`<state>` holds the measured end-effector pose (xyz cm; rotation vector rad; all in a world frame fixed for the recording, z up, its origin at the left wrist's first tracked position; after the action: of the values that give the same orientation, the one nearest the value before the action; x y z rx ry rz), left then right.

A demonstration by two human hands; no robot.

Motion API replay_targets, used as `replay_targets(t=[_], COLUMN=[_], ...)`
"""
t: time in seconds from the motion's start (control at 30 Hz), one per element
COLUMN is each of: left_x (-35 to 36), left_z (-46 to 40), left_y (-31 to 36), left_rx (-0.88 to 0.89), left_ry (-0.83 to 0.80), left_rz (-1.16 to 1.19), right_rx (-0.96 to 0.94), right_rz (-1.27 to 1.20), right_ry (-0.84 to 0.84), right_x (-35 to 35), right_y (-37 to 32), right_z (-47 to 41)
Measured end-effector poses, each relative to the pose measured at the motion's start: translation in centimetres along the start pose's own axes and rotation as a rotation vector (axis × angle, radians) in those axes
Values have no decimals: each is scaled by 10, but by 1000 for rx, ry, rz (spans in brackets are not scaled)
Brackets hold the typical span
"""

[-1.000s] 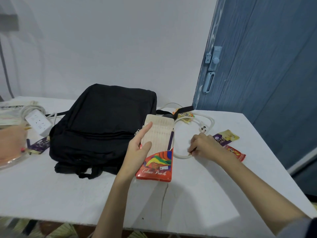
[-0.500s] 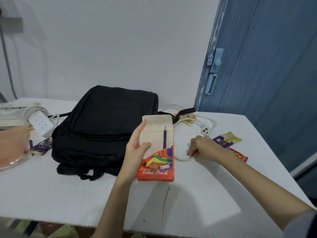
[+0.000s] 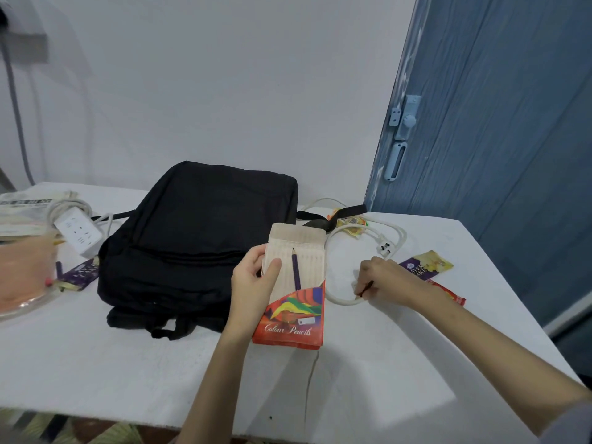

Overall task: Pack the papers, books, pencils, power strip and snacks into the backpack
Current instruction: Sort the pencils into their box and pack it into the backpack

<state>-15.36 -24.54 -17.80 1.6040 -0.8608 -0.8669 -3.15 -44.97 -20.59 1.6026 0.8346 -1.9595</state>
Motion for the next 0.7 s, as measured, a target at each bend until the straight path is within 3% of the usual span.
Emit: replay_targets(t=[0.2, 0.37, 0.7], left_x=[-1, 1, 0], left_z=[0, 0, 0], left_y=[-6, -1, 6], left_rx=[-95, -21, 61], left_ry=[-24, -48, -35], left_rz=[42, -68, -29], right_rx=[54, 20, 59], right_rz=[-114, -38, -155], right_ry=[1, -29, 44], right_x=[-1, 4, 8], right_y=[3, 4, 15], right_z=[2, 0, 3])
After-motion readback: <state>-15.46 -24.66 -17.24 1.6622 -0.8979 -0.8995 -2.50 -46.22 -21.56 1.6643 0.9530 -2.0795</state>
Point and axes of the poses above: each hand's wrist, its own z-axis away from the middle knuckle, its own x-axis out of the palm, y = z × x, the point moved 6 cm from there along -z, towards the middle knuckle, and after that the axes turned 2 degrees about -z, right-handed, at the moved point
